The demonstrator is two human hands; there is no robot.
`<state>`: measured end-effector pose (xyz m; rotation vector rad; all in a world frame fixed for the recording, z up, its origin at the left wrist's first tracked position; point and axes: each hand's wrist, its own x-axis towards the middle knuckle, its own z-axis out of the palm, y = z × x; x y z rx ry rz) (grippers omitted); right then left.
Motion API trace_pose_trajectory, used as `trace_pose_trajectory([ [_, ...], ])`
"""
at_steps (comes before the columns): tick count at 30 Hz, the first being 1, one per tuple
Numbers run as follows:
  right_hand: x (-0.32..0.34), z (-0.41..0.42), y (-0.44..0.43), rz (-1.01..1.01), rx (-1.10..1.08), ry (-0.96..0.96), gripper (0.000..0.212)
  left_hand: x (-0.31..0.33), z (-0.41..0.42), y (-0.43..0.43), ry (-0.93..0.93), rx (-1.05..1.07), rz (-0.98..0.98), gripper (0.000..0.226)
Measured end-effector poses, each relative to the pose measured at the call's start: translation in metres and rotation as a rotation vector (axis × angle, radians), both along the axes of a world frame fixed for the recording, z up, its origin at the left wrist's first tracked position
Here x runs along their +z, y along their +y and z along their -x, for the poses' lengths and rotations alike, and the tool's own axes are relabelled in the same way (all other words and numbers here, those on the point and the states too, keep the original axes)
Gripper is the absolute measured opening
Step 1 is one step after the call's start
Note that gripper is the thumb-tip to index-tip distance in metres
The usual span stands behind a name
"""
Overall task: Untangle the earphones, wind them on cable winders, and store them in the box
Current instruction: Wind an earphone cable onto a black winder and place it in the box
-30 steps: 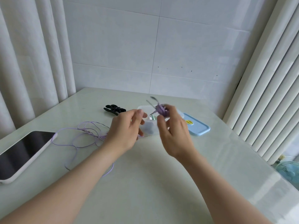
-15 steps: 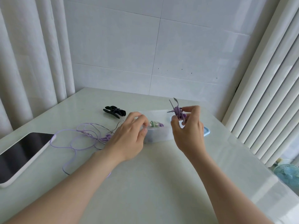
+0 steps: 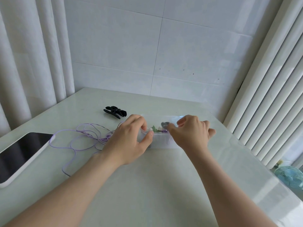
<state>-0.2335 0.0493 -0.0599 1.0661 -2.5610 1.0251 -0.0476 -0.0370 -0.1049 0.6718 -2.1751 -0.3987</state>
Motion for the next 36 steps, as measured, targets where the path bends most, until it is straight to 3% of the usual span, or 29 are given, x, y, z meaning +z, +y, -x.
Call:
trace_pose_trajectory([
  [3,-0.001,-0.004,0.002,0.022,0.08,0.051,0.014,0.0,0.0,0.001,0.007,0.002,0.002,0.025],
  [8,-0.01,-0.011,0.007,-0.129,0.269,0.355,0.054,0.003,0.001,0.003,0.02,0.031,0.025,0.028],
  [12,-0.004,-0.019,0.006,-0.245,0.237,0.424,0.063,0.004,0.001,0.002,0.017,0.038,0.054,0.029],
  [15,-0.008,-0.031,0.009,-0.313,0.28,0.407,0.061,0.005,0.0,-0.001,0.008,0.042,0.109,0.029],
  [18,-0.014,-0.037,0.01,-0.237,0.309,0.422,0.055,0.006,0.003,-0.004,0.002,0.08,0.133,0.027],
  [22,-0.016,-0.038,0.005,-0.044,0.324,0.517,0.014,0.007,0.008,-0.007,-0.025,0.151,0.122,0.025],
  [25,-0.022,-0.041,0.002,-0.062,0.399,0.422,0.021,0.009,0.004,-0.007,-0.021,0.235,0.054,0.026],
  [28,-0.024,-0.041,0.001,-0.071,0.454,0.385,0.024,0.009,-0.006,-0.011,-0.029,0.321,0.01,0.007],
  [31,-0.022,-0.046,0.002,-0.071,0.532,0.415,0.022,0.013,-0.02,-0.018,-0.193,0.439,-0.068,0.03],
  [33,-0.022,-0.055,0.004,-0.124,0.601,0.424,0.017,0.015,-0.024,-0.02,-0.344,0.496,-0.111,0.03],
  [36,-0.027,-0.063,0.002,-0.159,0.687,0.408,0.009,0.015,-0.025,-0.02,-0.399,0.466,-0.173,0.025],
])
